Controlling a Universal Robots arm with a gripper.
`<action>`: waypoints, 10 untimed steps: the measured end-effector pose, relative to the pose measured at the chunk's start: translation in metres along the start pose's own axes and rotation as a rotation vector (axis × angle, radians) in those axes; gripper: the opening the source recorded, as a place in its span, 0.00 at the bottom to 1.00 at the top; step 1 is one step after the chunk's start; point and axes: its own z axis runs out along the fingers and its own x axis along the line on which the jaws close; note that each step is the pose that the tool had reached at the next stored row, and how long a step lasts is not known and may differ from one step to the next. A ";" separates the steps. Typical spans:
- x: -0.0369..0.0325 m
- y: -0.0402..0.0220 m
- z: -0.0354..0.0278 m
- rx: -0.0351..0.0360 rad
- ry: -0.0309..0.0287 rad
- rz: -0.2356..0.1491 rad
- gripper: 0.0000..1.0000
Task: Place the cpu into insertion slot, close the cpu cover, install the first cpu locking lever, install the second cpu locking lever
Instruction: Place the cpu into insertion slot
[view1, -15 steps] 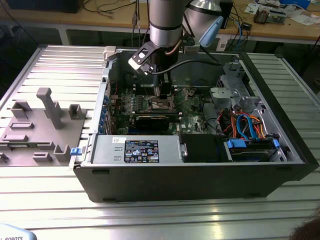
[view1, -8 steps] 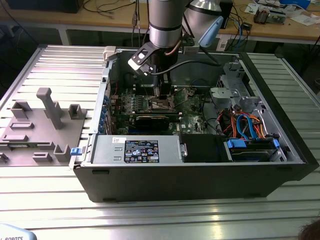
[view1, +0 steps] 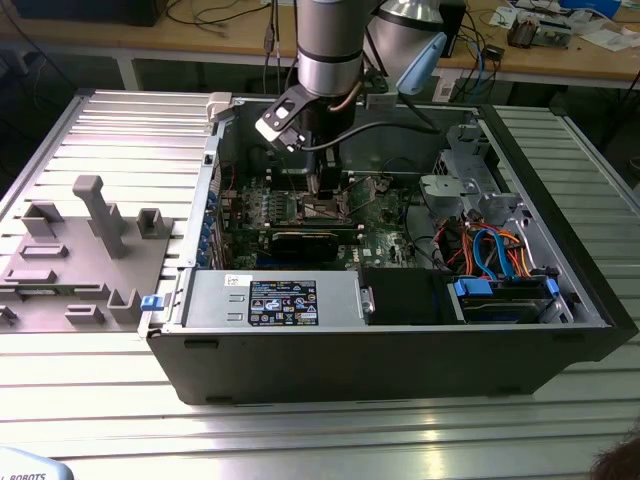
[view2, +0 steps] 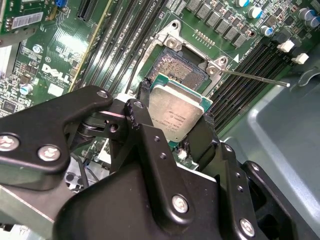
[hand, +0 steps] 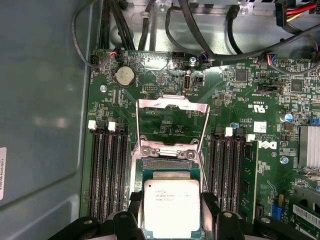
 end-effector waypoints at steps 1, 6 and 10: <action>0.0000 -0.0001 0.0002 0.0000 0.0000 0.000 0.54; 0.0000 -0.0007 0.0012 -0.0001 0.0000 0.000 0.54; 0.0000 -0.0012 0.0020 0.0000 0.0000 0.000 0.54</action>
